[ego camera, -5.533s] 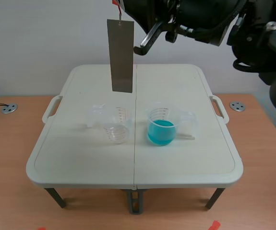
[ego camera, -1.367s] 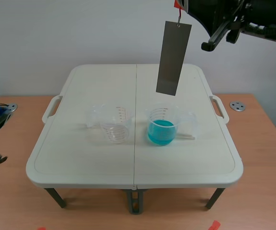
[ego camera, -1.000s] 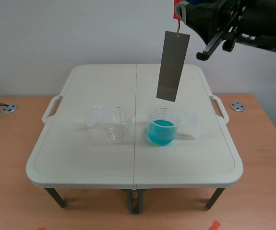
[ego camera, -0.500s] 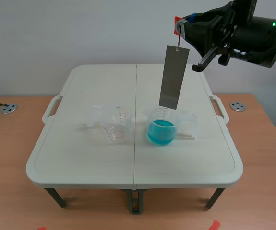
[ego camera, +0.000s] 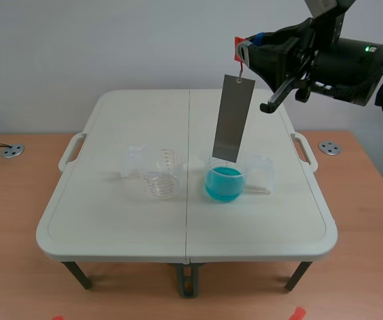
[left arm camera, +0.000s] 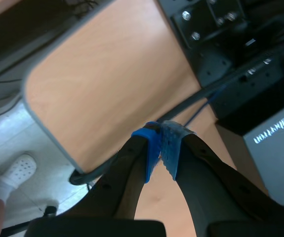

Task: Hold the metal plate by the orange handle, dip it into the blue solution, take it out and point at it, then put the plate back in the beaker on the left.
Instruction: 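Lower the plate into the blue solution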

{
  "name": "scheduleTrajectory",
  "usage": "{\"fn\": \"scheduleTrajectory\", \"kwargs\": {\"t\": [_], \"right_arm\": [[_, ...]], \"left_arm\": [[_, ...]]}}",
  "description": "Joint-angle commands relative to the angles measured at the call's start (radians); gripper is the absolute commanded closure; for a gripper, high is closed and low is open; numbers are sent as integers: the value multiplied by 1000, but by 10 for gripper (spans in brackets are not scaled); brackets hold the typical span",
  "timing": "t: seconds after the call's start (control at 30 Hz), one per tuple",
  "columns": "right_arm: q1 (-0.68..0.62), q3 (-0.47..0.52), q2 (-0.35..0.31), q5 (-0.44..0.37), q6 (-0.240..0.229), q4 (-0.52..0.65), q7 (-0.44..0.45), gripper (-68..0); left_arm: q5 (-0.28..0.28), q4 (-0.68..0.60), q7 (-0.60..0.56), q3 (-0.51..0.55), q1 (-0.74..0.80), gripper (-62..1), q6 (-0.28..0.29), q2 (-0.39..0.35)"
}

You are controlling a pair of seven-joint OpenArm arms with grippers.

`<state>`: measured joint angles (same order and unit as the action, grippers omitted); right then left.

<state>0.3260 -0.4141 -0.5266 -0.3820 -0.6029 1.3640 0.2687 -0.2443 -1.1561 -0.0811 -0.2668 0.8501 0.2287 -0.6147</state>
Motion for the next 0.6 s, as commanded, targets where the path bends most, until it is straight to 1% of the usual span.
{"fn": "scheduleTrajectory", "kwargs": {"t": [0.0,0.13,0.23,0.33,0.43,0.57], "right_arm": [[17,-3,-10,-12,3,13,20,-14],[17,-23,-3,-9,3,-5,37,-14],[17,-25,11,-2,3,-40,42,-14],[17,-25,23,3,3,-82,66,-14],[17,-26,38,25,3,-117,98,-13],[17,-26,67,70,-1,-143,101,-13]], "left_arm": [[-3,5,-8,-18,8,-18,3,5],[-2,31,-8,-60,1,-18,3,5],[-3,47,-9,-81,-8,-18,3,5],[-3,58,-8,-94,-18,-18,3,5],[-3,69,-9,-103,-23,-18,3,5],[-3,71,-8,-105,-22,-18,3,5]]}}
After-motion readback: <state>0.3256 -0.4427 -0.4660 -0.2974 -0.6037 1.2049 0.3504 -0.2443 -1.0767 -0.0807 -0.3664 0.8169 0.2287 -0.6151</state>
